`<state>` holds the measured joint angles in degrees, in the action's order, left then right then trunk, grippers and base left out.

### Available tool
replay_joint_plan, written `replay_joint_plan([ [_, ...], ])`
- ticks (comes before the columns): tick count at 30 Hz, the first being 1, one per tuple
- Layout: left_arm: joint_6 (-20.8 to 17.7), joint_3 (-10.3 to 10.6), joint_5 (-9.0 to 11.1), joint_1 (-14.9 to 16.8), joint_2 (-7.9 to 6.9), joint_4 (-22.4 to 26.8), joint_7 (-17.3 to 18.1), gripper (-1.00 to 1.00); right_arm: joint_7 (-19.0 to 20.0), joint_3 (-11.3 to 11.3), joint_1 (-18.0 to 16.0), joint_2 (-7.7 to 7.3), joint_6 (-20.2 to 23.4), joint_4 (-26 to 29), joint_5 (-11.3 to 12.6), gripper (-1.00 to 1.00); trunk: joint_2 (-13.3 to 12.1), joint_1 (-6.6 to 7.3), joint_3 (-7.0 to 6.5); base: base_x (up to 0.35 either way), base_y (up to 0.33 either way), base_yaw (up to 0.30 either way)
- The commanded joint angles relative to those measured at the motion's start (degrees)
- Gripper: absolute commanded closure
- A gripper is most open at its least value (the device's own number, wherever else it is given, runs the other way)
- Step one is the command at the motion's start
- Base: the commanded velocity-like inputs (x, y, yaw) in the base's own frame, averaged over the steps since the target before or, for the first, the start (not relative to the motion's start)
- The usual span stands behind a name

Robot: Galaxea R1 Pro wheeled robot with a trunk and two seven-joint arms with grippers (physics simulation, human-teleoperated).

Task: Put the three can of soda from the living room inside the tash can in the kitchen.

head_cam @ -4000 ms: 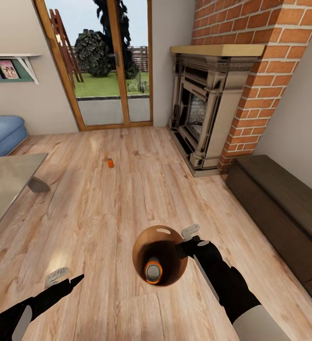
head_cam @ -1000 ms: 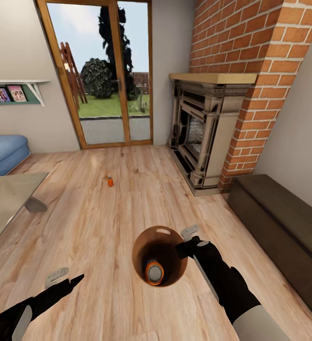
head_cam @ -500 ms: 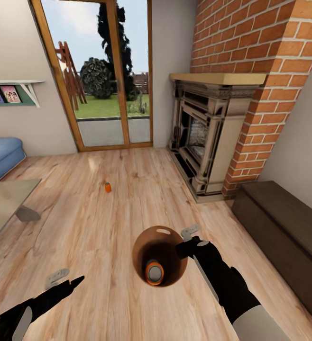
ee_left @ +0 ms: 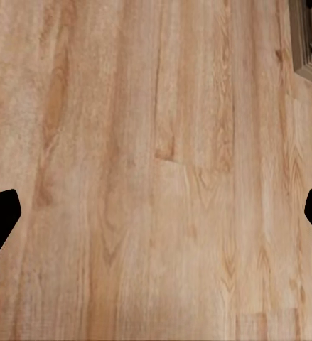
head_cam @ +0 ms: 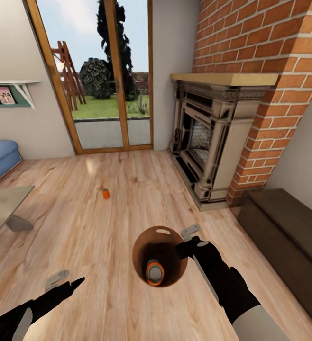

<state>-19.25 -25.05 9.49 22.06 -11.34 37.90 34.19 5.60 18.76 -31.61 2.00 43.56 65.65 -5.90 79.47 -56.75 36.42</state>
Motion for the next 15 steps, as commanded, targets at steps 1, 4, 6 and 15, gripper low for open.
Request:
replay_joint_plan([
  [1, 0.01, 0.0, 0.0, 0.0, 0.0, -0.01, 0.0, -1.0, 0.2, 0.02, -0.03, 0.02, 0.03, 0.03, 0.89, 1.0, 0.0, 0.0, -0.01, 0.346, 0.056, 0.108],
  [4, 0.01, 0.0, 0.0, 0.0, 0.0, -0.02, 0.0, -1.0, 0.2, 0.04, -0.02, 0.02, 0.03, -0.02, 0.89, 1.0, 0.0, 0.0, -0.01, 0.346, 0.063, 0.18],
  [6, 0.01, 0.0, 0.0, 0.0, 0.0, -0.02, 0.0, -1.0, 0.2, 0.05, -0.02, 0.02, 0.03, -0.05, 0.89, 1.0, 0.0, 0.0, -0.01, 0.346, 0.068, 0.241],
  [15, 0.01, 0.0, 0.0, 0.0, 0.0, -0.02, 0.0, -1.0, 0.2, 0.05, -0.01, 0.02, 0.03, -0.08, 0.89, 1.0, 0.0, 0.0, -0.01, 0.346, 0.067, 0.261],
])
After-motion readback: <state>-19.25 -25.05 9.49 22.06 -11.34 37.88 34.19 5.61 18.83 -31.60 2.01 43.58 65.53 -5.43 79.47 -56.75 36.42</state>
